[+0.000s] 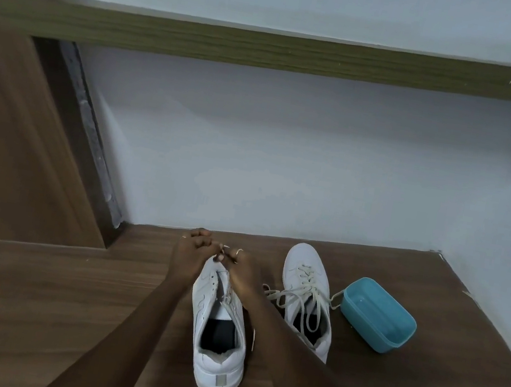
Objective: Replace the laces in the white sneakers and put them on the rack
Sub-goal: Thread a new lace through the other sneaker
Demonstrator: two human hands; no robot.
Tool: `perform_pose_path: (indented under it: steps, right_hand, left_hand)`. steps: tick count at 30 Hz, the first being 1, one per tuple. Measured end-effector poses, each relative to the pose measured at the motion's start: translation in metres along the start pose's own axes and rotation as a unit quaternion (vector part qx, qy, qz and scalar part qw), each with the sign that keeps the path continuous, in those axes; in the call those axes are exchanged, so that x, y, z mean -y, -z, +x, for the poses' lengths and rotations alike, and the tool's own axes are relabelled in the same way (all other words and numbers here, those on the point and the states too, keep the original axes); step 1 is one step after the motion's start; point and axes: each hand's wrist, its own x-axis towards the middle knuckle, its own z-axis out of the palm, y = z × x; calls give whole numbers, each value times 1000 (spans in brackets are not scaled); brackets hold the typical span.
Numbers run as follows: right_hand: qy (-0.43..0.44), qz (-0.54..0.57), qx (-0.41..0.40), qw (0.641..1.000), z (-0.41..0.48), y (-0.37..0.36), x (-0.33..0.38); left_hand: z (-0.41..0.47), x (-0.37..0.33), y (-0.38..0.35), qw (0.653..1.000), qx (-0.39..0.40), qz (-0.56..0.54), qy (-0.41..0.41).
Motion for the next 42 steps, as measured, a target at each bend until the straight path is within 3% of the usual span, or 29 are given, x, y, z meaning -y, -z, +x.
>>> perform_pose_path:
  steps: [3,5,9,12,16,21,24,35,42]
  right_hand:
    - [-2,93,-20,995,4,4,-4]
    - [-6,94,-44,995,7,6,-9]
    - [-40,51,-22,998,6,6,-12]
    - [-47,4,21,999,9,-1,-13]
    - [-22,-138,38,989,20,-15,-14]
    - [11,-210,3,978,17,-20,-20]
    - [17,-237,-6,971,14,-24,-26]
    - [62,-245,-48,966,13,-40,-36]
    - [69,-256,-122,956,17,-51,-44]
  left_hand:
    - [-2,5,-3,999,9,-2,34]
    - [-6,13,-6,995,3,52,85]
    - [-19,23,-17,957,92,250,116]
    - [-19,19,-21,938,99,315,109]
    - [-16,11,-15,905,133,392,93]
    - [-16,28,-8,961,72,244,112]
    - [-16,37,-4,974,41,186,122]
    - [-19,67,3,990,21,-36,138]
    - [-17,71,5,985,42,-71,148]
